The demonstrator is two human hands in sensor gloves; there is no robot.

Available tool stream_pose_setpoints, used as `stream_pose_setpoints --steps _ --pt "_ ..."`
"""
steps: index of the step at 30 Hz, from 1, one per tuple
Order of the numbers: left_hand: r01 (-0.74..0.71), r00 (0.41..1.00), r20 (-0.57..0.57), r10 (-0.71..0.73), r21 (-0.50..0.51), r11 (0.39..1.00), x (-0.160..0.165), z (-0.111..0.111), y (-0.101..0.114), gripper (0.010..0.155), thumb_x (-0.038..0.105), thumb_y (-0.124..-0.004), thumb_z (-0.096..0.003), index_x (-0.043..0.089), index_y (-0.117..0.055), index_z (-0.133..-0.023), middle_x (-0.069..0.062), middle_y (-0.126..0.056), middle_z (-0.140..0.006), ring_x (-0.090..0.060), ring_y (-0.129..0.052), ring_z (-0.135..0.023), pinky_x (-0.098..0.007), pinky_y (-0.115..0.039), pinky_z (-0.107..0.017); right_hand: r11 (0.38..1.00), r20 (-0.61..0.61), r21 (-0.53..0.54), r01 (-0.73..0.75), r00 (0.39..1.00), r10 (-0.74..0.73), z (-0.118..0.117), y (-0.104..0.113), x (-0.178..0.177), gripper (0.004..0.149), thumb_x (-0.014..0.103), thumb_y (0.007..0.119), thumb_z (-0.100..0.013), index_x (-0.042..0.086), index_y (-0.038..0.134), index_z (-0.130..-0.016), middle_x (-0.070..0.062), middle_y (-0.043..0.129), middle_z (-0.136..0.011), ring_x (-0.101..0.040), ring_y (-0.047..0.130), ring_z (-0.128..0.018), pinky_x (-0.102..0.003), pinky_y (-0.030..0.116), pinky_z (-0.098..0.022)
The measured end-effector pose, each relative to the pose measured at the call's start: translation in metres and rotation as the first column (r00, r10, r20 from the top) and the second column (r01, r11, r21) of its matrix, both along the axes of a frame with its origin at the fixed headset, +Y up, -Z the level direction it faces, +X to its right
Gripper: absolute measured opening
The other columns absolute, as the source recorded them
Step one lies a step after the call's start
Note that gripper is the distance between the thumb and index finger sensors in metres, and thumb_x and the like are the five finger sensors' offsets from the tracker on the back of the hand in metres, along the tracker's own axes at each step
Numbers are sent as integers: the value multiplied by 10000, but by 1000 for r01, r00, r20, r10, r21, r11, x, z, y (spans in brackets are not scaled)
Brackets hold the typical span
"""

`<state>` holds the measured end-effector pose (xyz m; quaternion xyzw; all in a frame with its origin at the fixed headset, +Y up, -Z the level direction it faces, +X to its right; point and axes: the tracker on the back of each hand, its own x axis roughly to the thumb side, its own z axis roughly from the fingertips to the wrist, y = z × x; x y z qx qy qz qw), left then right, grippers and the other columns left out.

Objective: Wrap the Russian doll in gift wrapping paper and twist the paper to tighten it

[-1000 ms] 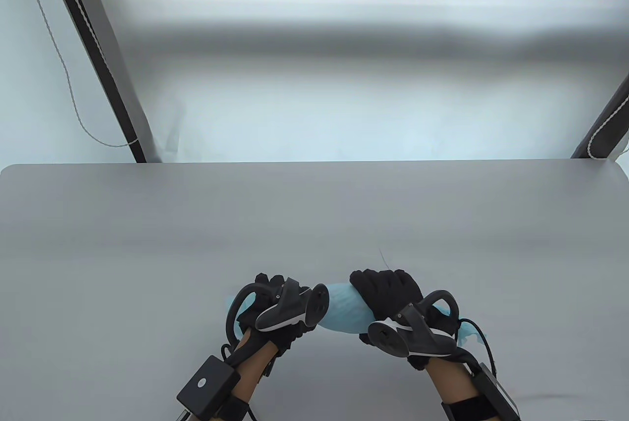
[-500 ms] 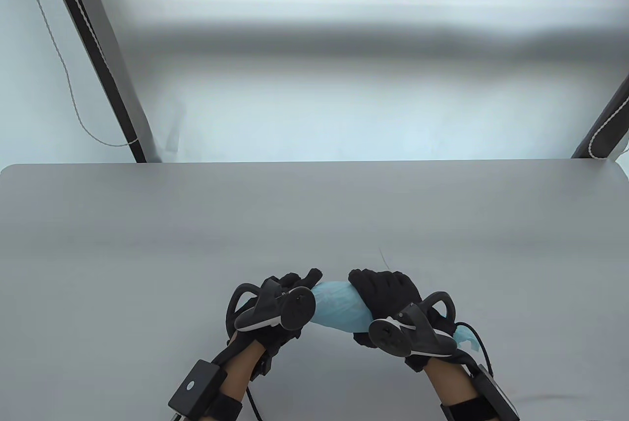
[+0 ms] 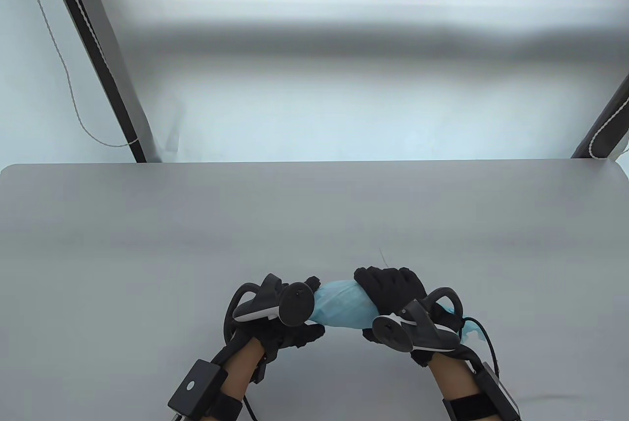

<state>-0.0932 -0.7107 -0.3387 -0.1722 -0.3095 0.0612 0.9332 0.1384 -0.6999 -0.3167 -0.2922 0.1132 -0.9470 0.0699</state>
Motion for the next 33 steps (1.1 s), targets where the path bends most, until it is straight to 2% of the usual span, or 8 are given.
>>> stream_pose_setpoints --steps 2,5,9,13,20,27,30,33 --pt "-70 997 29 72 -57 996 -5 0 3 1058 812 -499 -474 94 -151 -1168 -75 -641 -1053 -382 -638 -976 -752 -468 -721 1000 8 9 8 1000 -8 -2 2 4 1198 686 968 -359 143 345 -1227 -153 679 -1190 -372 793 -1018 -621 653 -773" --pt "-270 961 -11 275 -230 935 -13 -1 7 921 684 -348 -521 84 -111 -1179 -176 -560 -1130 -464 -526 -1014 -786 -381 -715 999 7 2 43 999 -43 -4 3 12 1195 684 968 -355 159 338 -1225 -143 669 -1196 -363 788 -1025 -623 643 -780" --pt "-327 941 -52 334 -392 860 -16 -4 10 758 409 -543 -619 82 -136 -1167 -221 -478 -1168 -493 -428 -1020 -752 -288 -722 997 -1 -20 70 998 -70 -6 5 19 1195 674 980 -349 182 334 -1225 -132 661 -1202 -363 765 -1046 -626 624 -790" --pt "-190 981 -84 172 -303 934 -10 -6 10 729 313 -670 -589 66 -299 -1166 -215 -542 -1149 -483 -468 -999 -715 -337 -729 1000 -15 -1 13 1000 -13 -3 2 12 1193 659 992 -349 156 352 -1221 -153 667 -1196 -371 771 -1036 -630 620 -792" --pt "-105 987 -139 80 -181 978 -15 -11 8 855 425 -742 -494 50 -350 -1154 -113 -732 -971 -355 -694 -862 -616 -578 -682 1000 -23 -5 19 1000 -19 -2 2 11 1196 648 1000 -349 143 357 -1221 -165 668 -1193 -376 763 -1040 -627 618 -795" --pt "-170 980 -146 134 -266 949 -26 -17 -2 733 538 -822 -394 191 -718 -1032 -21 -855 -766 -276 -813 -715 -610 -639 -635 999 -44 -13 32 998 -33 -1 4 9 1195 646 1001 -345 149 356 -1220 -159 665 -1196 -372 762 -1042 -624 611 -801" --pt "-105 988 -132 77 -223 969 -20 -14 -3 590 518 -852 -432 276 -757 -961 -13 -781 -830 -315 -719 -813 -637 -575 -671 1000 -45 -4 9 999 -9 0 2 8 1195 643 1004 -345 149 357 -1220 -162 665 -1195 -377 755 -1045 -626 608 -800" --pt "-39 995 -102 23 -149 988 -10 -10 -4 495 453 -895 -486 260 -728 -909 -139 -387 -1158 -443 -311 -1050 -665 -384 -753 1000 -42 -5 -6 999 6 1 3 8 1180 636 1007 -356 154 364 -1220 -165 663 -1196 -378 754 -1043 -629 603 -800"
